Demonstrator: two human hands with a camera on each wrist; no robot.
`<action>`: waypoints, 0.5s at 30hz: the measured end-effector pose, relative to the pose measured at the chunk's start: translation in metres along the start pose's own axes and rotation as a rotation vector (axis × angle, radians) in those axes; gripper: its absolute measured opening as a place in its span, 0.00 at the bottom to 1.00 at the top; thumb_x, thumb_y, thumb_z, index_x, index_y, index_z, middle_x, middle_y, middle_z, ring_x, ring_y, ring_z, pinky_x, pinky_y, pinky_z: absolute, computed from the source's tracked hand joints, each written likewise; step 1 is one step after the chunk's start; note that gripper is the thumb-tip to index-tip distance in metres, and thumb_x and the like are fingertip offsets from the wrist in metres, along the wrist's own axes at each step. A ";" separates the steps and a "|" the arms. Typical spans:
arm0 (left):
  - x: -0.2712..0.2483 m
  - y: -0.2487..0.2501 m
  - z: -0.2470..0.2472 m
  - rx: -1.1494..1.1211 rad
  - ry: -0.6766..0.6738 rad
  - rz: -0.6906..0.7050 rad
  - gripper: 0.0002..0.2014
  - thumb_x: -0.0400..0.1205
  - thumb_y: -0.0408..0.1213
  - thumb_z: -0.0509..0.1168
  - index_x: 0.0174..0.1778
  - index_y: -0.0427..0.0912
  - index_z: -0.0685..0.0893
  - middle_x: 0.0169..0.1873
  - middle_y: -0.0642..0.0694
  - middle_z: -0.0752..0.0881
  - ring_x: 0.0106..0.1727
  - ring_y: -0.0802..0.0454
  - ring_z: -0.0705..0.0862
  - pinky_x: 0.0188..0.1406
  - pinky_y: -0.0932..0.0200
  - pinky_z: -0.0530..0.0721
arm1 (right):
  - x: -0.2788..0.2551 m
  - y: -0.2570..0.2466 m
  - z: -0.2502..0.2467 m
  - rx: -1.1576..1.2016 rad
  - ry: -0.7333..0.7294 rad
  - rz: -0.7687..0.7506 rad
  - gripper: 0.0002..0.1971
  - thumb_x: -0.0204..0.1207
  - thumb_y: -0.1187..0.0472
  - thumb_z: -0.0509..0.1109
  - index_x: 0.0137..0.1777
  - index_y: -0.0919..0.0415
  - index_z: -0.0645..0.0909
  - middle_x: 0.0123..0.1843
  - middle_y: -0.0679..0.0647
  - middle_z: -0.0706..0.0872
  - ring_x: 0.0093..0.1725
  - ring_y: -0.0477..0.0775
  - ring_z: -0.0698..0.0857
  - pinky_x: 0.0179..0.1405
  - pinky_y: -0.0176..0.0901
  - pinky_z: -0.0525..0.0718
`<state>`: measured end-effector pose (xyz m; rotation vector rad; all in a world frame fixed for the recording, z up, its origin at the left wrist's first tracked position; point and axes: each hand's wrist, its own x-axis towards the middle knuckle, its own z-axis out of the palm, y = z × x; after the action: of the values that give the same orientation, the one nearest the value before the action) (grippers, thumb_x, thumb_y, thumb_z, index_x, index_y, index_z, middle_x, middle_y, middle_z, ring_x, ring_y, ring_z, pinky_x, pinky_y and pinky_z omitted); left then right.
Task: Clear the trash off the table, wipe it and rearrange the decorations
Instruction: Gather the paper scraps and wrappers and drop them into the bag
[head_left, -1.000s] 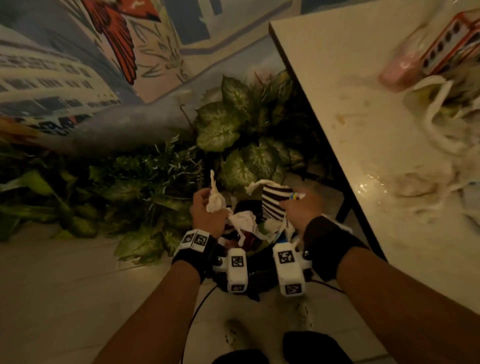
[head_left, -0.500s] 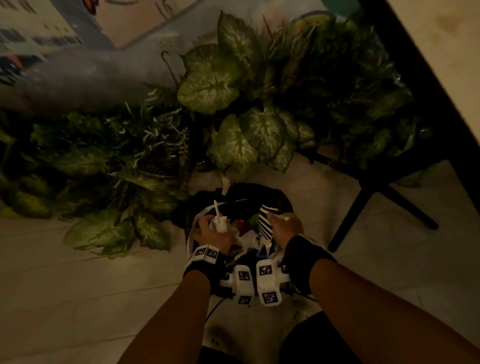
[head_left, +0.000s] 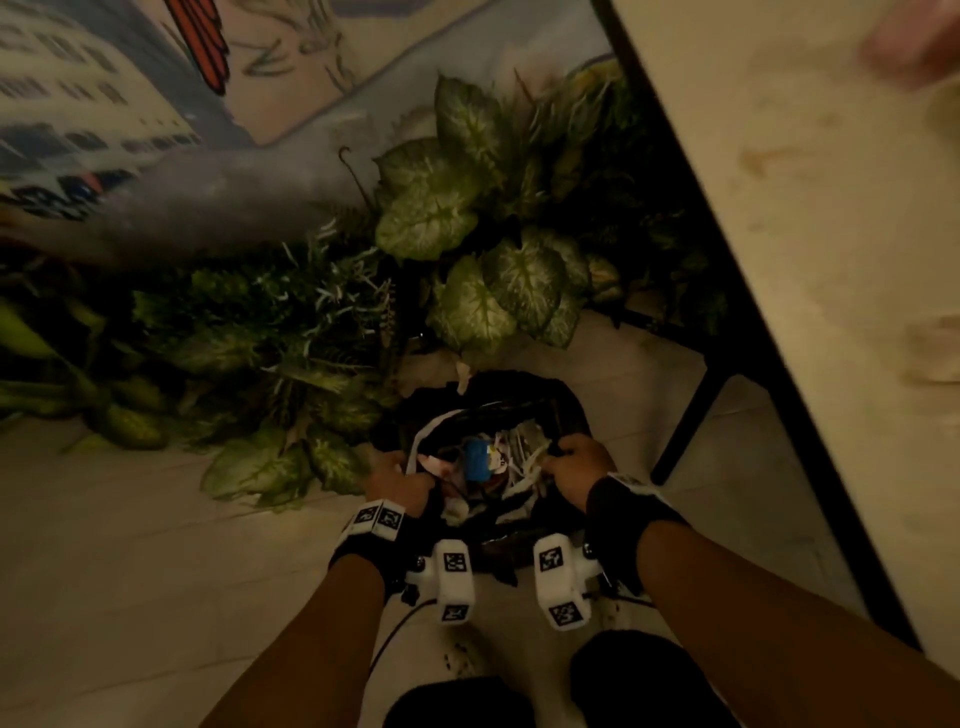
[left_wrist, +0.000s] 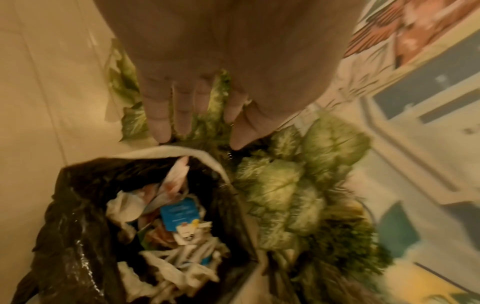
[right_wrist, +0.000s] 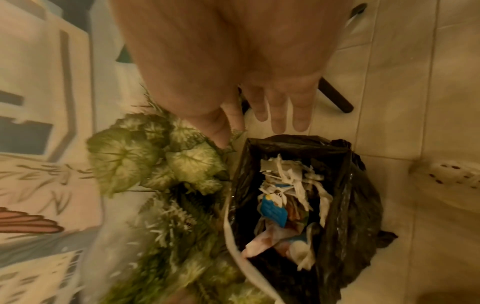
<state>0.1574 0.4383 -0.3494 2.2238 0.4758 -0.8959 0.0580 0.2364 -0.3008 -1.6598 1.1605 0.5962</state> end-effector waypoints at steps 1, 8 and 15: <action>-0.015 0.011 -0.011 -0.009 -0.020 0.011 0.26 0.71 0.31 0.72 0.66 0.38 0.77 0.60 0.35 0.83 0.60 0.33 0.83 0.60 0.39 0.84 | -0.016 -0.005 -0.004 0.001 0.005 -0.018 0.19 0.79 0.61 0.65 0.69 0.66 0.74 0.69 0.64 0.79 0.65 0.65 0.79 0.67 0.51 0.78; -0.110 0.083 -0.061 0.026 -0.071 0.173 0.14 0.76 0.26 0.68 0.57 0.33 0.84 0.51 0.34 0.87 0.53 0.35 0.86 0.56 0.46 0.84 | -0.141 -0.042 -0.062 0.011 -0.076 -0.256 0.10 0.79 0.57 0.67 0.57 0.59 0.82 0.58 0.56 0.85 0.54 0.55 0.82 0.52 0.42 0.79; -0.209 0.186 -0.050 -0.070 -0.186 0.441 0.06 0.80 0.23 0.62 0.42 0.37 0.82 0.35 0.40 0.84 0.35 0.46 0.82 0.34 0.56 0.81 | -0.234 -0.049 -0.195 -0.209 -0.032 -0.598 0.09 0.77 0.53 0.70 0.54 0.53 0.82 0.51 0.50 0.86 0.50 0.50 0.85 0.52 0.45 0.83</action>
<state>0.1375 0.3274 -0.0887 2.0406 -0.0707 -0.8211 -0.0232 0.1582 -0.0135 -2.0448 0.5383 0.3626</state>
